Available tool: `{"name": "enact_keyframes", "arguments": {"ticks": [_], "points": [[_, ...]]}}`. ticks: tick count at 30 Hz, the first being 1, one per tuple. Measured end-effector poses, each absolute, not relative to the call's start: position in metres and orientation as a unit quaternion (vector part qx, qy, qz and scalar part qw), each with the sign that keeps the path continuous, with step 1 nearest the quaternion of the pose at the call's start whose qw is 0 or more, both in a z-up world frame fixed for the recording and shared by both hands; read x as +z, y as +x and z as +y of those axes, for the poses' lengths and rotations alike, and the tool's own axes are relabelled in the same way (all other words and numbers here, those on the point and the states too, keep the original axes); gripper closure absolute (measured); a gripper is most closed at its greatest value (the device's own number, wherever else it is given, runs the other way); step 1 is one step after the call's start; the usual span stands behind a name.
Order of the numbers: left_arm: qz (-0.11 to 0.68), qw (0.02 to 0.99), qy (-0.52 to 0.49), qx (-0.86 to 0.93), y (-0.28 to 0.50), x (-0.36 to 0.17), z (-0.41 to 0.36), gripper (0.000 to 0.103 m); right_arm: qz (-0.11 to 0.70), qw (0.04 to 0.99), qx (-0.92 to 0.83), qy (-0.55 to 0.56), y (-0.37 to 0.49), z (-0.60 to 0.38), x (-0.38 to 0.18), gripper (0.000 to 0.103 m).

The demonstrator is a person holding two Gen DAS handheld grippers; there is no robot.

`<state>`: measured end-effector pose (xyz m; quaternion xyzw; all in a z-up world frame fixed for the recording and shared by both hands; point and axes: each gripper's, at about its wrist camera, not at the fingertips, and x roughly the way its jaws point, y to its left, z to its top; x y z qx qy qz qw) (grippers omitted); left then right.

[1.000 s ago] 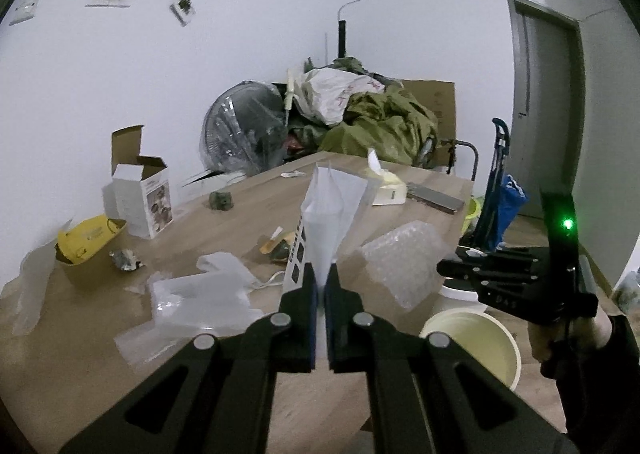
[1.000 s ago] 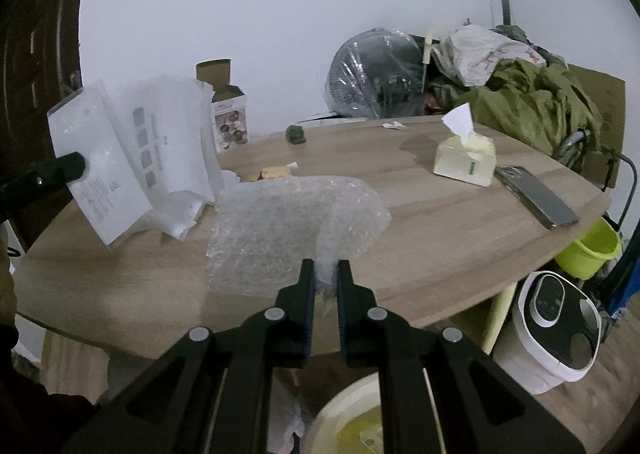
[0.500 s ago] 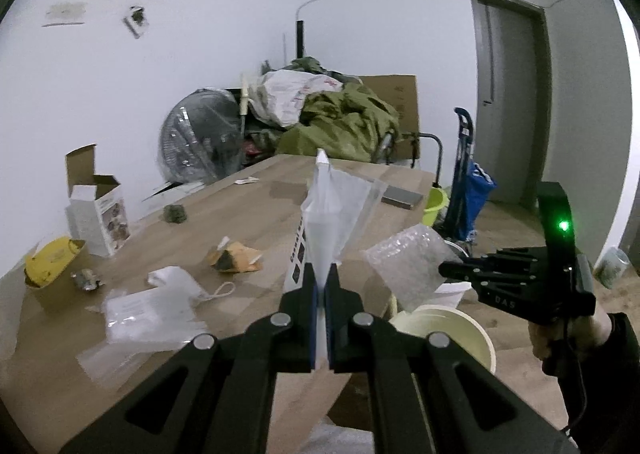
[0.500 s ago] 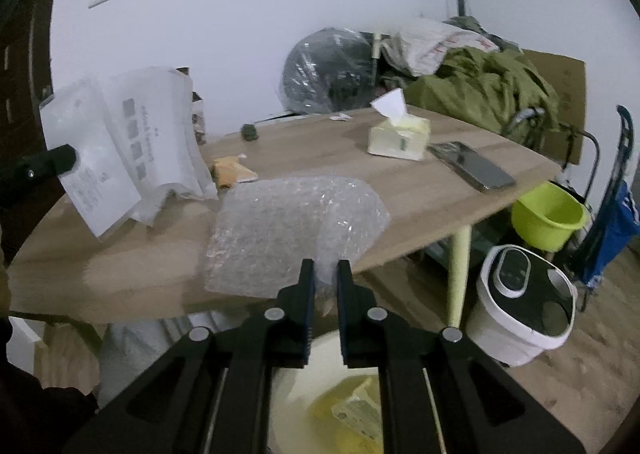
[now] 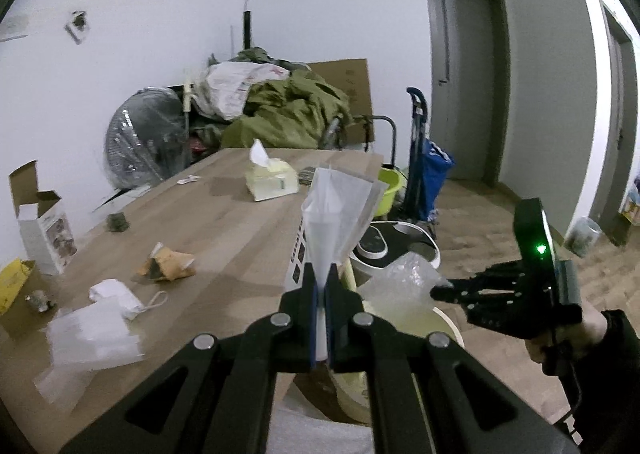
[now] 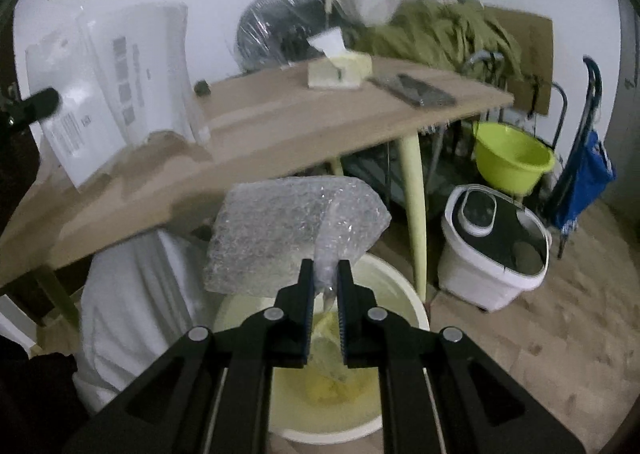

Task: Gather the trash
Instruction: 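Carry both items over the bucket and open both tools to drop them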

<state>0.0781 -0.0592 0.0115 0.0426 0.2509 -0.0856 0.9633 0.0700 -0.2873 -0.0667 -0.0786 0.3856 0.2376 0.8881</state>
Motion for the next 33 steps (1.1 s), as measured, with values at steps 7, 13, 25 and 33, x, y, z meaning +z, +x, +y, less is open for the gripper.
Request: {"name": "enact_keyframes", "arguments": {"ticks": [7,13,25,33], "points": [[0.270,0.954,0.058,-0.116,0.091,0.000,-0.081,0.100,0.415,0.877,0.231,-0.068,0.072,-0.297,-0.083,0.064],[0.298,0.939,0.079,-0.154,0.106,-0.017,-0.108,0.100,0.424,0.878,0.216,-0.061,0.075,-0.307,-0.090,0.064],[0.413,0.878,0.103,-0.219,0.147,-0.082,-0.148,0.100,0.433,0.887,0.155,-0.038,0.082,-0.346,-0.096,0.064],[0.470,0.843,0.116,-0.234,0.160,-0.115,-0.161,0.094,0.433,0.889,0.144,-0.037,0.083,-0.349,-0.095,0.064]]}}
